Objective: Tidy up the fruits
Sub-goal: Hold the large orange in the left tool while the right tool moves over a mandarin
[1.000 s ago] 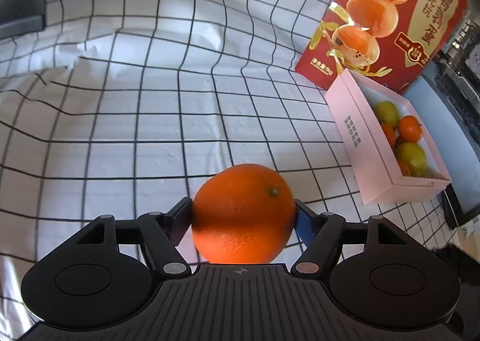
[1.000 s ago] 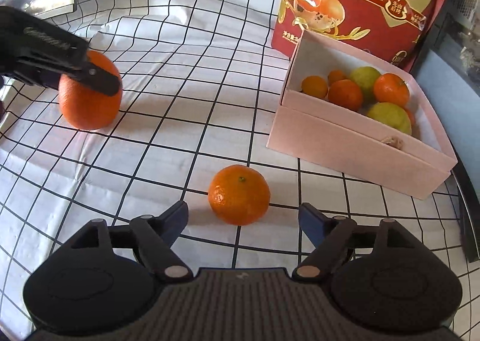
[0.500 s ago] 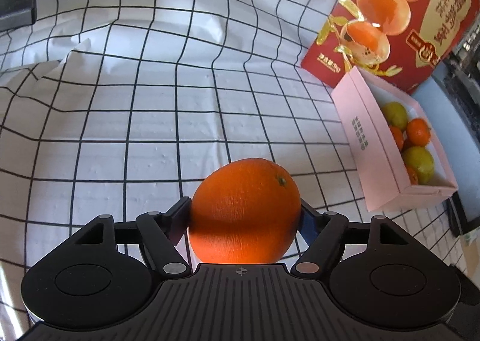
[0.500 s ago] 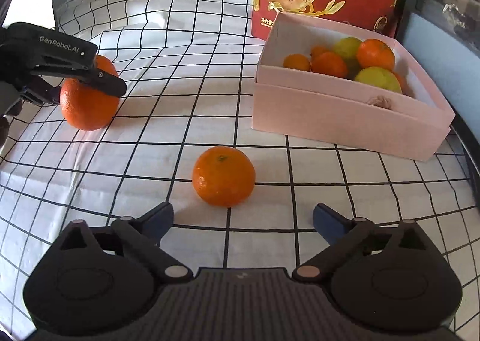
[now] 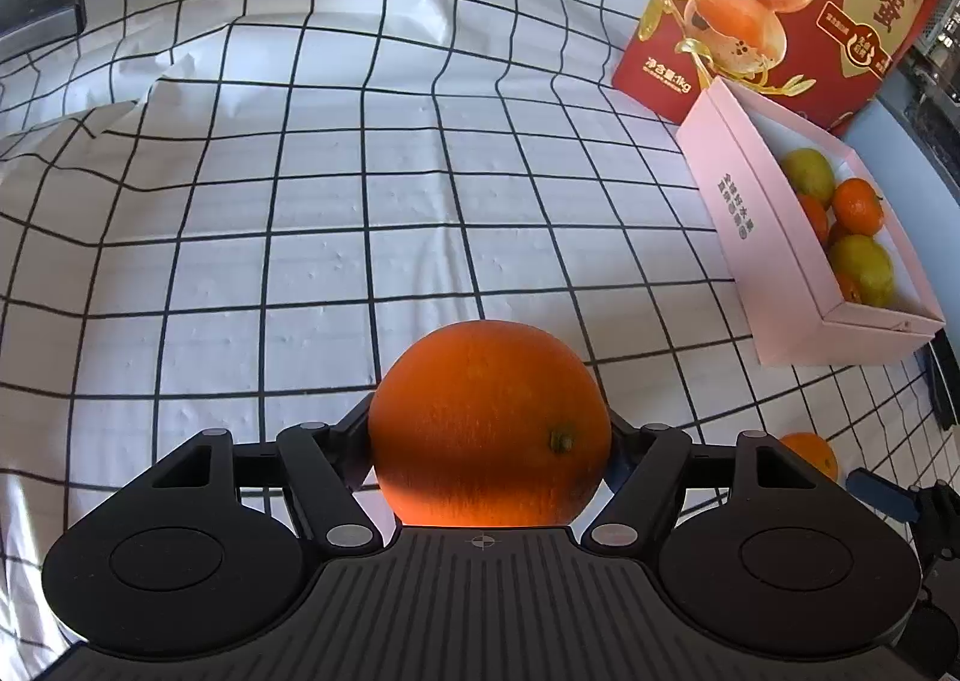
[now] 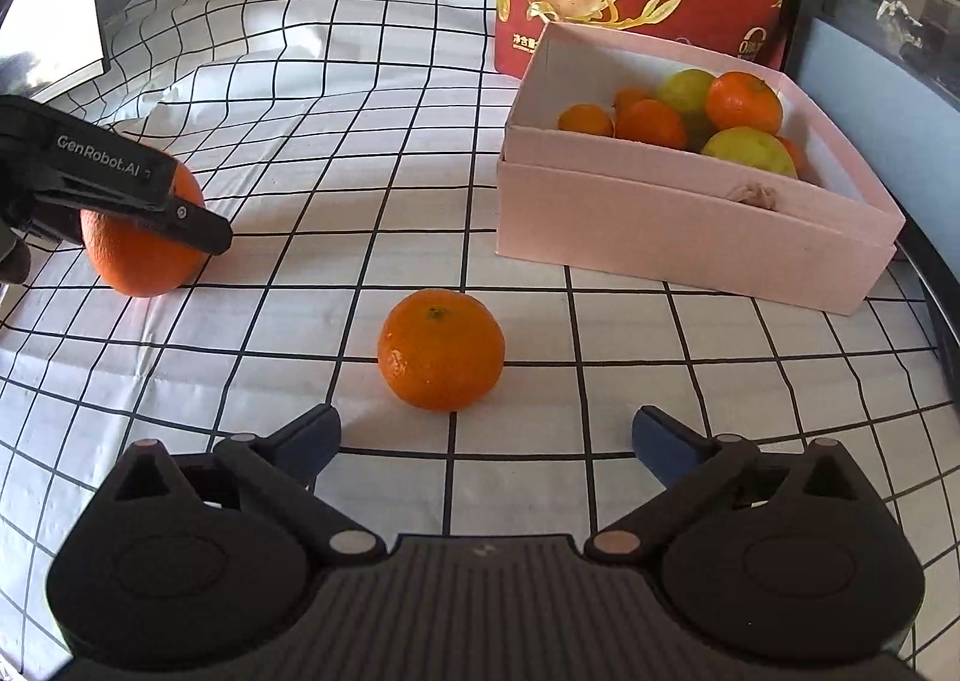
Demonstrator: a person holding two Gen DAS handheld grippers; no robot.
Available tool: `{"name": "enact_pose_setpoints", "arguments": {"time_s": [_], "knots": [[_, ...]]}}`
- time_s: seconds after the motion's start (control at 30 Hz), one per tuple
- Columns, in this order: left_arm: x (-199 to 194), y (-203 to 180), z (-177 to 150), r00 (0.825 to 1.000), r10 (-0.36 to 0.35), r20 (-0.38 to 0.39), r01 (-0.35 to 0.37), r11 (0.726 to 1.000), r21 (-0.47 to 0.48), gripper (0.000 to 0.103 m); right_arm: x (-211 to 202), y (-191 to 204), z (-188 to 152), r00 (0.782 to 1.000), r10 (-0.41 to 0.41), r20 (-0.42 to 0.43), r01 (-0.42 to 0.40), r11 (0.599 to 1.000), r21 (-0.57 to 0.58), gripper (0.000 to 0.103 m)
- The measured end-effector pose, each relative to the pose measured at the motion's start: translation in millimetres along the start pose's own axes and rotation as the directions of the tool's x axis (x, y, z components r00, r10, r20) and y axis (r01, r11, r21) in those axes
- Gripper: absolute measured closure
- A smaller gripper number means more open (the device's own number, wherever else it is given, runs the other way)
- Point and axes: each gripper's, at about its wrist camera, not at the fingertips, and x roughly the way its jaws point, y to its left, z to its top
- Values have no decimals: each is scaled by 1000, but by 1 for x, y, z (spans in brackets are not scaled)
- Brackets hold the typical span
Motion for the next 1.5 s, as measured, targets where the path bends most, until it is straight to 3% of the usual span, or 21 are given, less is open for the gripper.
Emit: {"name": "enact_pose_setpoints", "arguments": {"time_s": [0.23,0.57,0.7,0.73,0.8,1.03,1.2,1.5], "knots": [[-6,1,-7,999,-29,-18,29,999,-15,28,-3,-2,-4,1000,5,31,-5,1000,-10,0],[-13,-16,-28,990,-135,-38,137,988,65,28,-4,-1,-5,999,3,44,-3,1000,-11,0],[-19,-14,-33,991,-130,-31,132,989,72,27,-3,-3,-4,999,13,34,-12,1000,-17,1],[-21,-11,-35,991,-130,-27,131,989,69,27,-4,-3,-3,999,18,27,-17,1000,-21,2],[-24,-9,-38,991,-131,-12,131,989,69,27,-5,-2,-2,999,33,34,-32,999,-37,15],[-28,0,-45,986,-164,40,161,985,53,26,-1,2,8,998,47,33,-45,998,-50,20],[-47,-7,-45,972,-133,196,110,986,124,30,1,2,11,998,48,31,-47,997,-54,20],[-48,-11,-47,980,-135,146,110,979,169,27,6,4,16,998,56,31,-54,997,-63,20]]}}
